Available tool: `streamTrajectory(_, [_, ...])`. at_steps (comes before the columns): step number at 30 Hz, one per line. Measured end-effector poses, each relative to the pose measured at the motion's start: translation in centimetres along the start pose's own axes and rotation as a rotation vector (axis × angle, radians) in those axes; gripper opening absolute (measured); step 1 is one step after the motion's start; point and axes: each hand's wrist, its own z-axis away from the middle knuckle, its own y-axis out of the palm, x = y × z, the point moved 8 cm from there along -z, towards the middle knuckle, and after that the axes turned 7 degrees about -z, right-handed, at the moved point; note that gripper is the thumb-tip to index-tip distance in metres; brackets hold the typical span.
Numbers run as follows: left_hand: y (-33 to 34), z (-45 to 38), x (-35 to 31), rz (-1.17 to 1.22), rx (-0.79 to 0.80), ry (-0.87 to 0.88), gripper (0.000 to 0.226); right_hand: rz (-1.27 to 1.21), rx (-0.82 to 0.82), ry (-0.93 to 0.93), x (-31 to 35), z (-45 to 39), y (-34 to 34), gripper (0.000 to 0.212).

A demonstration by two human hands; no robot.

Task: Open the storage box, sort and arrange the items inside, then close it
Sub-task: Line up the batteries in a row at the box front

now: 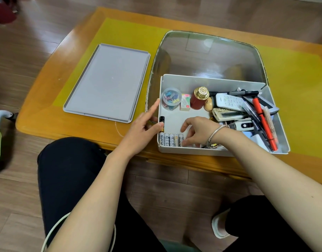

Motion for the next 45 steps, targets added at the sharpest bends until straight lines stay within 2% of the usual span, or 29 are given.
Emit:
streamTrajectory(10, [-0.2, 0.2, -0.6, -0.006, -0.005, 0.006, 0.064, -0.069, 0.114, -0.032, 0.2, 0.3, 0.5, 0.041])
streamTrajectory(14, [-0.2, 0.2, -0.6, -0.002, 0.003, 0.006, 0.064, -0.1, 0.017, -0.043, -0.3, 0.9, -1.2, 0.045])
streamTrajectory(17, [-0.2, 0.1, -0.4, 0.001, 0.003, 0.008, 0.064, 0.079, -0.109, -0.098, -0.4, 1.7, -3.5, 0.042])
streamTrajectory(19, [-0.2, 0.1, -0.4, 0.008, 0.001, 0.008, 0.064, 0.251, -0.127, -0.114, -0.7, 2.3, -4.4, 0.035])
streamTrajectory(23, [-0.1, 0.2, -0.2, 0.005, -0.001, 0.002, 0.064, 0.58, -0.005, -0.085, -1.8, 2.7, -3.5, 0.021])
streamTrajectory(27, [-0.2, 0.2, -0.3, -0.001, -0.005, 0.006, 0.063, 0.679, 0.068, -0.081, -2.3, 2.3, -1.6, 0.008])
streamTrajectory(29, [-0.2, 0.2, -0.4, 0.001, -0.003, 0.006, 0.063, 0.668, 0.049, -0.087, -2.2, 1.8, -1.2, 0.014])
streamTrajectory(33, [-0.1, 0.2, -0.4, -0.006, 0.004, 0.009, 0.063, 0.666, 0.017, -0.096, -1.7, 1.2, -0.7, 0.008])
streamTrajectory(37, [-0.2, 0.2, -0.3, -0.001, 0.001, 0.006, 0.063, 0.618, -0.059, -0.108, -1.1, 1.0, -1.3, 0.012])
streamTrajectory(39, [-0.2, 0.1, -0.2, -0.007, -0.004, 0.008, 0.063, 0.489, -0.167, -0.12, -0.6, 1.0, -2.3, 0.017])
streamTrajectory(42, [-0.2, 0.1, -0.1, -0.016, -0.01, 0.005, 0.063, 0.165, -0.372, -0.149, 0.3, 0.9, -3.8, 0.018])
streamTrajectory(45, [-0.2, 0.1, -0.2, -0.007, -0.009, 0.002, 0.063, -0.071, -0.454, -0.123, 1.0, 0.0, -3.8, 0.017])
